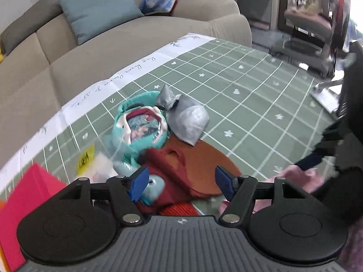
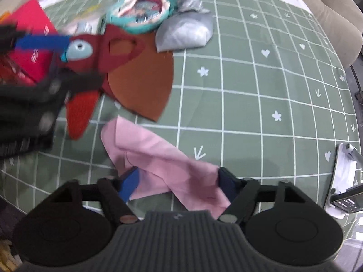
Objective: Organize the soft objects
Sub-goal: 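Grasp the pink cloth with the right tool while the left tool grasps the brown felt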
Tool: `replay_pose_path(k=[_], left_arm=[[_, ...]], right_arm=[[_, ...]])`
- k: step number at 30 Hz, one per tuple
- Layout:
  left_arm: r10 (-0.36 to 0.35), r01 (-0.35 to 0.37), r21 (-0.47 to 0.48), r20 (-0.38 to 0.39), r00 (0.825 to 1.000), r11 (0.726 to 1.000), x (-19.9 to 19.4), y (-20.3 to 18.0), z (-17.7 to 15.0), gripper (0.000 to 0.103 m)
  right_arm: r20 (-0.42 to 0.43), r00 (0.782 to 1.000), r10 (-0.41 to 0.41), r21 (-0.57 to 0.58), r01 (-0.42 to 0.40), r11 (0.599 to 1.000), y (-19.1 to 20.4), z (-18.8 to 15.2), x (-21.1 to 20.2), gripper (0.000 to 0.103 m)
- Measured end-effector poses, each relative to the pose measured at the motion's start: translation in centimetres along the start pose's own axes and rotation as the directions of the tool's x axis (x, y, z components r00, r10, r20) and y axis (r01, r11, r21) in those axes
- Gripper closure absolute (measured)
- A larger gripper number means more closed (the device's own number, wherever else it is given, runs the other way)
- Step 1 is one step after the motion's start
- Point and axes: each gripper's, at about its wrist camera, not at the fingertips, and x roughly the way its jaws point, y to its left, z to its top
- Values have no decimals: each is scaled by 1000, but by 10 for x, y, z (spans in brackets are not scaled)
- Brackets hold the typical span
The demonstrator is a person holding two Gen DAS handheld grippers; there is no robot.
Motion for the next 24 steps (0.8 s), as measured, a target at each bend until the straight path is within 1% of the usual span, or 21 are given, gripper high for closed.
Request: replay_pose_path(k=[3, 6, 8, 9, 10, 11, 12, 15, 17, 19, 22, 23, 24], left_arm=[[-9, 10, 20, -43, 999, 1000, 12, 5, 10, 18], [-15, 18, 35, -96, 995, 999, 22, 8, 17, 18], [-14, 21, 59, -130, 991, 998, 28, 7, 19, 18], [-16, 27, 71, -154, 988, 997, 32, 6, 20, 18], [-20, 33, 76, -169, 985, 997, 35, 6, 21, 18], [-24, 38, 74, -180, 983, 997, 38, 7, 22, 17], [-30, 44, 69, -194, 980, 997, 41, 7, 24, 17], [-40, 59, 69, -243, 969, 996, 51, 8, 28, 15], [-28, 53, 87, -271, 962, 995, 58, 6, 31, 15], [-8, 41, 103, -298, 954, 994, 65, 3, 32, 15], [9, 28, 115, -303, 953, 993, 72, -1, 31, 26], [20, 17, 120, -296, 955, 993, 73, -3, 30, 34], [34, 2, 125, -286, 957, 992, 73, -5, 29, 45]], right_arm=[[15, 1000, 0, -18, 0, 1000, 2, 0, 1, 44], [44, 999, -5, -16, 5, 1000, 1, -1, 0, 57], [69, 998, -7, -12, 7, 1000, 1, 1, -1, 71], [80, 997, -6, -13, 7, 1000, 1, 3, 0, 75], [89, 996, 2, -15, -1, 1000, 1, 5, 0, 83], [101, 995, 12, -17, -10, 1000, 2, 6, 0, 95], [109, 994, -3, -11, 4, 1000, 3, 8, 1, 95], [130, 991, -1, 54, -7, 999, -4, 11, 3, 98], [141, 990, 22, 128, -40, 991, -15, 12, 4, 98], [152, 988, 12, 177, -39, 983, -21, 11, 5, 98], [157, 988, 5, 202, -37, 979, -23, 11, 5, 98], [157, 988, 5, 198, -36, 979, -22, 11, 5, 98], [157, 988, 2, 192, -33, 981, -21, 11, 6, 98]])
